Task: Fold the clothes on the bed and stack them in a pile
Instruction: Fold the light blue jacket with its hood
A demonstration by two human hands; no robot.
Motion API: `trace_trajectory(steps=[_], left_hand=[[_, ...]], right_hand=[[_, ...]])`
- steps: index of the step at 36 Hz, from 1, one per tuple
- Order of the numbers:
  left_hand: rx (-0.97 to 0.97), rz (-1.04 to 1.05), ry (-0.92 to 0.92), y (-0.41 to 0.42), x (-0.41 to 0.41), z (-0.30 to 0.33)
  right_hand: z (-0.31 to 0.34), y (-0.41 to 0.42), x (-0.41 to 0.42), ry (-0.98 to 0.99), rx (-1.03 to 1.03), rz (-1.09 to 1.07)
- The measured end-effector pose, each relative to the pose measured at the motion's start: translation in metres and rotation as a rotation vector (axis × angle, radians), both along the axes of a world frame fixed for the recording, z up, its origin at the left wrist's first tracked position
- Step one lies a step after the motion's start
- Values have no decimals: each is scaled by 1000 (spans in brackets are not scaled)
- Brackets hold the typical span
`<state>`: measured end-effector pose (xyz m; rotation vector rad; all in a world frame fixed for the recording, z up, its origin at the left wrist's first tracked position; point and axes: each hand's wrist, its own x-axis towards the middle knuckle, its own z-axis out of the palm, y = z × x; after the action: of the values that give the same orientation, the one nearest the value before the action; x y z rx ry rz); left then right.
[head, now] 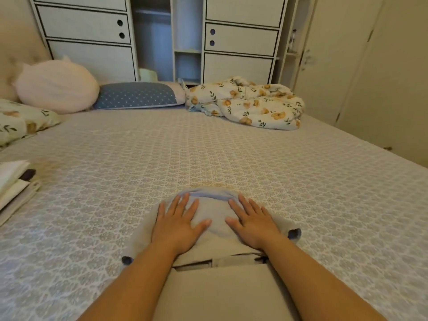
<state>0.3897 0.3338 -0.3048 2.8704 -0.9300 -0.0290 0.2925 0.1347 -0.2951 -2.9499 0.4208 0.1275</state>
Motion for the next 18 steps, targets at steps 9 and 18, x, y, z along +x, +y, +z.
trace_trajectory(steps=[9,18], left_hand=[[-11,268,89,20,-2,6],[-437,400,339,19,11,39]], right_hand=[[0,-8,-12,-108,70,-3],[32,-10,-21,-172,271,-223]])
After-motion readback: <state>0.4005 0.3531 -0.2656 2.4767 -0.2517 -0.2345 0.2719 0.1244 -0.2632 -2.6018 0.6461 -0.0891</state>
